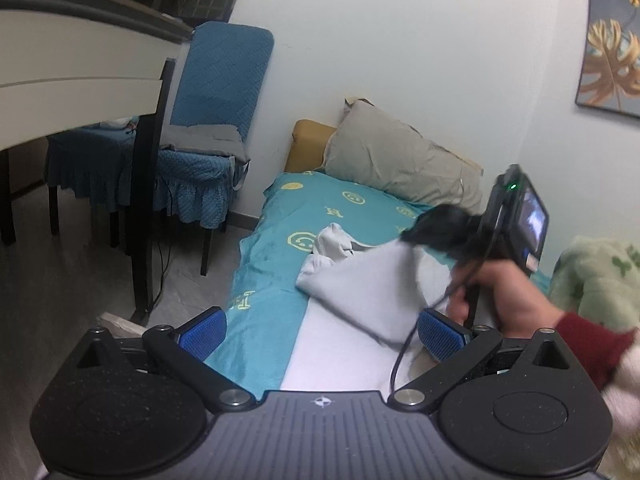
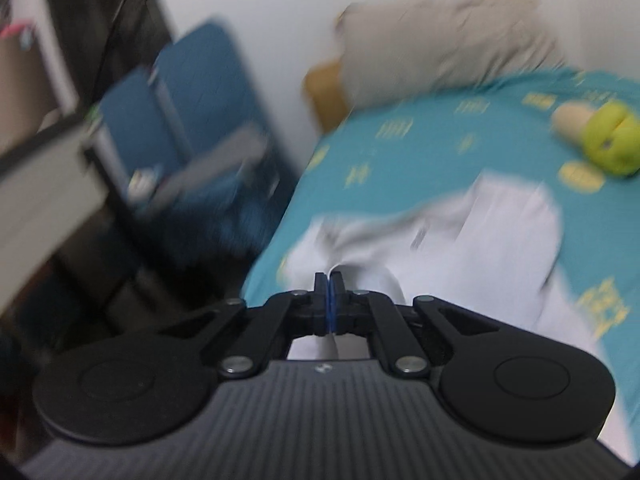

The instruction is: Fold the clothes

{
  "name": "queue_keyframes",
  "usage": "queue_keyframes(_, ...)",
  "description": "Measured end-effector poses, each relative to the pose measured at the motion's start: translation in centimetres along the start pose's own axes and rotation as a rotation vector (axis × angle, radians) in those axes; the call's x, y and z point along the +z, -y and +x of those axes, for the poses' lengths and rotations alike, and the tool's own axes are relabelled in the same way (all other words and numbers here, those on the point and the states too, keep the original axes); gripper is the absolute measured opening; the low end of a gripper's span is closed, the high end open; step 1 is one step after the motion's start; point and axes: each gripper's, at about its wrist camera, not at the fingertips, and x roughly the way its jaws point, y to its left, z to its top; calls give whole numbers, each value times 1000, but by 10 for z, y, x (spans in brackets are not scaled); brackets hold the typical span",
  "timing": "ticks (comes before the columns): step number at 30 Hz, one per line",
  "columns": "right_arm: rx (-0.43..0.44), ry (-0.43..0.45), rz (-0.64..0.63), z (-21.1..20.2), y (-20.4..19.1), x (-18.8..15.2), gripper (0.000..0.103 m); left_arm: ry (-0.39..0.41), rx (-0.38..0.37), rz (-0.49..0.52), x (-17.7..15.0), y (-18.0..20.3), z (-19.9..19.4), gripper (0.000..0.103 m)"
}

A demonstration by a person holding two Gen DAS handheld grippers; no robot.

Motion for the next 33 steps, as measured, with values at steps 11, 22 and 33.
queue_keyframes(11,-264,28,212,62,105,25,3,-4,29,19,-7,5,15,103)
queue_keyframes(22,-116,-24,255,47,124,-8,49,-43,53,78,-16,21,43,103)
queue_keyframes(33,-31,-67,29,-17,50,-49,72,-32,78,49,-15,23,40,103)
